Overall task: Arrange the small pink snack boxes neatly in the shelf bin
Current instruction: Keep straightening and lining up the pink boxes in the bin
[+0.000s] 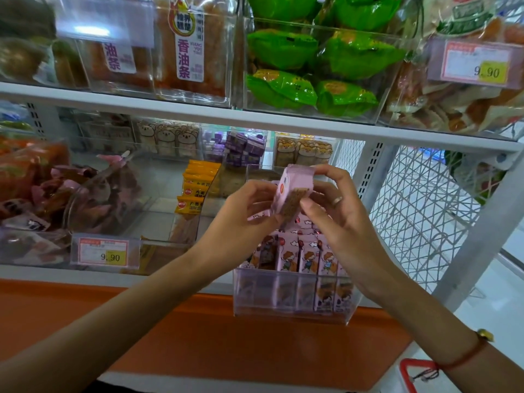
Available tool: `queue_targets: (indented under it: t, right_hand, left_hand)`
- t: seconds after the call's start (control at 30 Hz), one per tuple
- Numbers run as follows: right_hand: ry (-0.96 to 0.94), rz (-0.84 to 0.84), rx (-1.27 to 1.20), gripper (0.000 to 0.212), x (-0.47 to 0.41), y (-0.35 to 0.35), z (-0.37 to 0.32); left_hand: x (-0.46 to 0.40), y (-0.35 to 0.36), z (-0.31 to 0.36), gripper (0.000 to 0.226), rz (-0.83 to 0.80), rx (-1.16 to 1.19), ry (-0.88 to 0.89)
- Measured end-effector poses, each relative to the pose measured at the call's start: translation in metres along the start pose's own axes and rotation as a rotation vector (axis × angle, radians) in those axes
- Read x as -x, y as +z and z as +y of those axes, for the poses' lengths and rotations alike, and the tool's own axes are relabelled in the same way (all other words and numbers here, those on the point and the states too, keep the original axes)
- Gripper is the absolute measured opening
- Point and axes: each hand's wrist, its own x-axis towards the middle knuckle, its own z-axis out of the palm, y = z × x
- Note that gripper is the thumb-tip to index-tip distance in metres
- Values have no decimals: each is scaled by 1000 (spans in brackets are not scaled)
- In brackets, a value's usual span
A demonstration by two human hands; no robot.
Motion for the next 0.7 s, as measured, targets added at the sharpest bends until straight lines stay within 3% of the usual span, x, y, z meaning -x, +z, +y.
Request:
queue_targets:
  t: [0.17,0.33,0.4,0.53,0.63,0.7]
  right_hand:
    - [5,12,8,35,-1,-1,3]
    - [22,-70,181,77,2,4,8]
    - [3,-76,242,72,6,12,11]
    - [52,44,138,40,4,11,9]
    - [181,-12,118,38,2,1,10]
    - [264,-39,68,45,3,-4,13]
  left_hand:
    - [3,3,-3,38,-38,-3,20]
    - [3,7,-1,36,138,101,68]
    - [5,9,-1,34,206,161,54]
    - [6,10,-2,47,178,167,33]
    - [2,2,-1,72,185,186,37]
    - [-1,-3,0,69,167,208,30]
